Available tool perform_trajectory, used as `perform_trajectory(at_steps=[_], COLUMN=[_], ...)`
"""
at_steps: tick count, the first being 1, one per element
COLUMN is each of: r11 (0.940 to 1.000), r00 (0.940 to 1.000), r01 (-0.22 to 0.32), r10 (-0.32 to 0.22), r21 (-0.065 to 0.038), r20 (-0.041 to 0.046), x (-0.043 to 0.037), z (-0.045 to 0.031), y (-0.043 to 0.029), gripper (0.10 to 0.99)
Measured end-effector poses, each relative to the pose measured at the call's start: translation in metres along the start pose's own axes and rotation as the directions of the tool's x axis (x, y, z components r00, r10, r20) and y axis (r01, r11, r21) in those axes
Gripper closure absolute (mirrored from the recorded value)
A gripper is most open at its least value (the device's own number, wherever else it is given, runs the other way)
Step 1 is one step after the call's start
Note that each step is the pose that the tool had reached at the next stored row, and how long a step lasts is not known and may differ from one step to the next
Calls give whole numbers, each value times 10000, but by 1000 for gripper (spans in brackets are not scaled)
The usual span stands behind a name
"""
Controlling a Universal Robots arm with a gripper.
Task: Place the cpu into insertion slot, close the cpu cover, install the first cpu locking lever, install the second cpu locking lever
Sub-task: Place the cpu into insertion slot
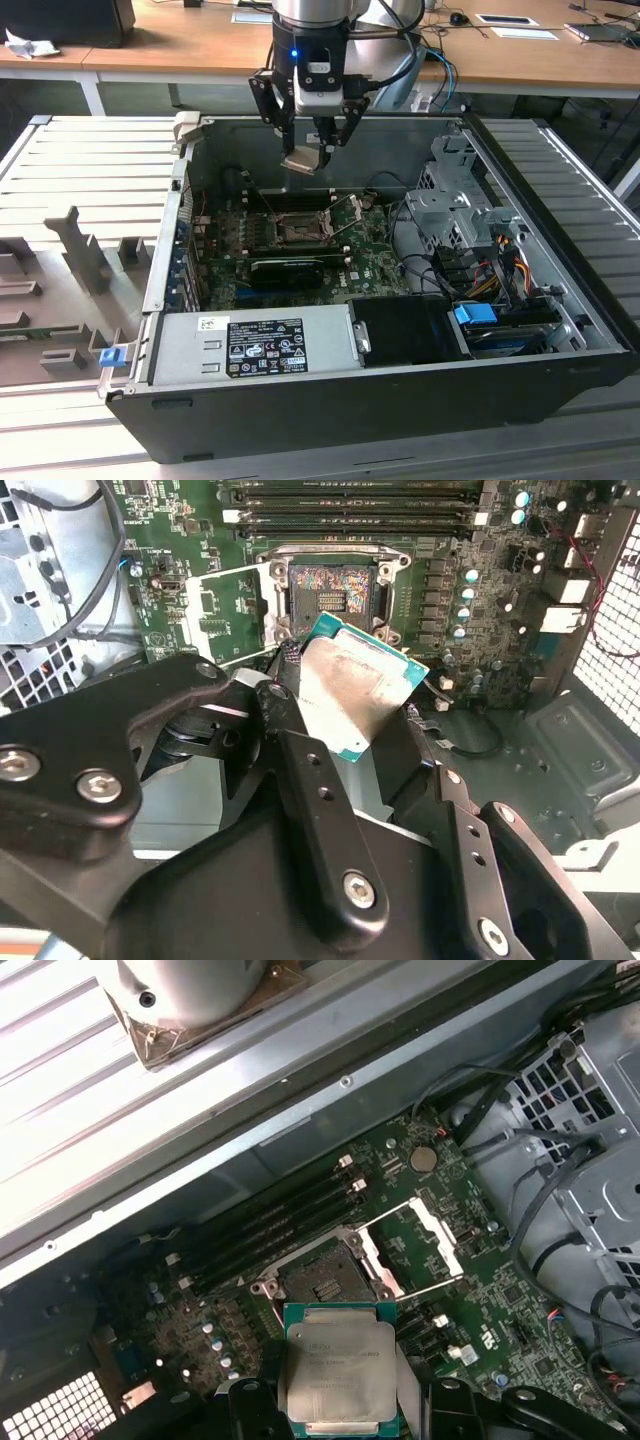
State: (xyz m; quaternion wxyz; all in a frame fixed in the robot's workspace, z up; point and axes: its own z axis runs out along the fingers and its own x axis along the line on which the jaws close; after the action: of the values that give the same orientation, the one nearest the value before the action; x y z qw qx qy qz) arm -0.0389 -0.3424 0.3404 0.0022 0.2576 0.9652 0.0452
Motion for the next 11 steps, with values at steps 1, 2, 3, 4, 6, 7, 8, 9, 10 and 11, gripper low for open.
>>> perform_trajectory(at_steps=[1,2,3,4,6,7,8,9,10,11], r11=[10000,10000,9999,9998,9994,9991,9989,9985,9983,9979], r00=[10000,10000,9999,9998,9994,9991,9989,9985,9983,9979], r01=[-40,-83,-141,-198,-341,-419,-475,-543,-587,-647], r10=[40,83,141,198,341,419,475,543,587,647], r21=[-1,-1,-2,-3,-6,-8,-9,-11,-12,-13], r20=[4,8,14,19,31,38,43,49,53,58], x=[0,0,0,0,0,0,0,0,0,0], z=[1,3,4,5,8,9,10,11,12,13], y=[0,0,0,0,-1,-1,-1,-1,-1,-1], gripper=[557,557,557,557,557,557,557,557,557,557])
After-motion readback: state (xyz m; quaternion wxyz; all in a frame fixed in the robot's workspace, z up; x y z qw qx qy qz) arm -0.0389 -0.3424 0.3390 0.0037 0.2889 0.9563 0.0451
